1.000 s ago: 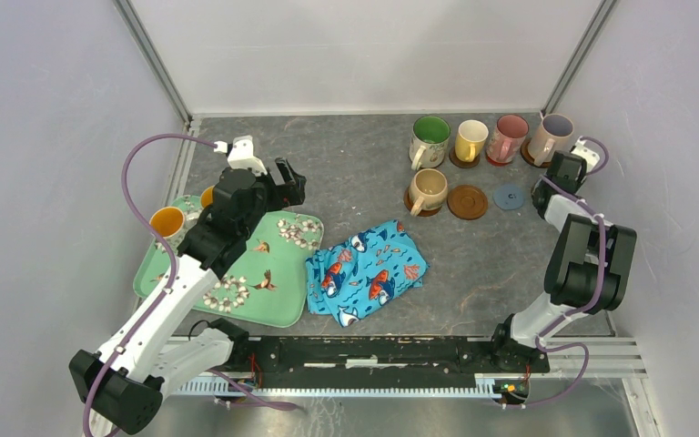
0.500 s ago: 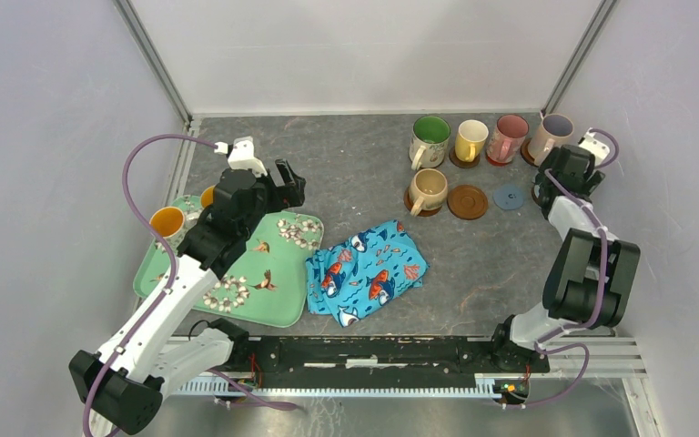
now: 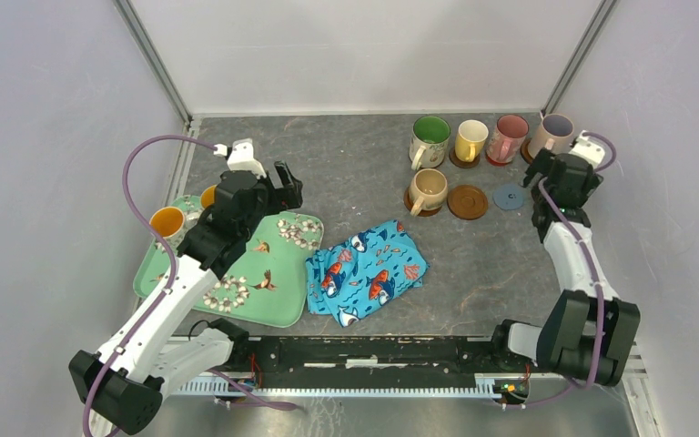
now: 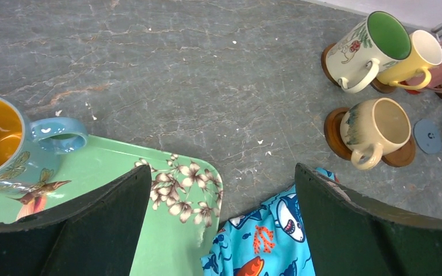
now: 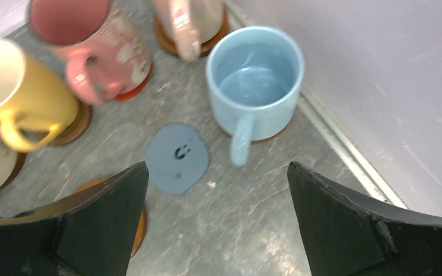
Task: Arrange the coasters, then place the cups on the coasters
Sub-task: Place the cup on the coaster, then move the cup to the tray.
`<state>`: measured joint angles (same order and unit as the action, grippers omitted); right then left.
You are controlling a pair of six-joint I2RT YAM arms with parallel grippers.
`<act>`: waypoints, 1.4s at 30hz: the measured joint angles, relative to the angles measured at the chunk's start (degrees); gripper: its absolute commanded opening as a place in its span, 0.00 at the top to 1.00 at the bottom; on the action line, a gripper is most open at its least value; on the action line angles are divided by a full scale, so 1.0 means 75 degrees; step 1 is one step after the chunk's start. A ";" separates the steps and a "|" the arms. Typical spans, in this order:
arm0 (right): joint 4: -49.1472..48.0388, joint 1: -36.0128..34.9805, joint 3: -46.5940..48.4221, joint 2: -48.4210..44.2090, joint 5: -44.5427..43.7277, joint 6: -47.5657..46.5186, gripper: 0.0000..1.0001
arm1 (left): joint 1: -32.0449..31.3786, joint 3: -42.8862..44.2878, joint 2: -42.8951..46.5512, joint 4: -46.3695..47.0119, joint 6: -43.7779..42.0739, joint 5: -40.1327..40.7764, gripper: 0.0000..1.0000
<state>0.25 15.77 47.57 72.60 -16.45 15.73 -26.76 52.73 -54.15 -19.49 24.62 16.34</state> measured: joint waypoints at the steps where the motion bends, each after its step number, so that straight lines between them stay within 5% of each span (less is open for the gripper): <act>1: 0.0087 -0.0160 -0.0073 -0.0152 0.0026 -0.0020 0.02 | 0.0000 0.0000 0.0000 -0.0029 0.0003 0.0023 0.00; 10: 0.0609 -0.2072 -0.0373 -0.0968 0.0280 -0.0137 0.02 | 0.0000 -0.0006 0.0055 -0.0437 0.0321 0.0950 0.00; 22: 0.0874 -0.4057 -0.0367 -0.1469 0.0606 -0.0254 0.02 | 0.0000 -0.0009 -0.0417 -0.1798 0.2853 0.3474 0.00; 33: 0.0968 -0.4698 -0.0358 -0.1443 0.0845 -0.0338 0.02 | 0.0006 0.1862 -0.3468 -0.3762 0.6088 0.4456 0.00; 42: 0.1137 -0.4788 -0.0358 -0.1714 0.0845 -0.0417 0.02 | 0.0513 0.3098 -0.5214 -0.3920 0.6551 0.4794 0.00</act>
<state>8.78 -20.14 44.88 59.75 -10.11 12.60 -22.92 75.96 -93.25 -48.88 73.76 52.29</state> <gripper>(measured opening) 0.982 0.994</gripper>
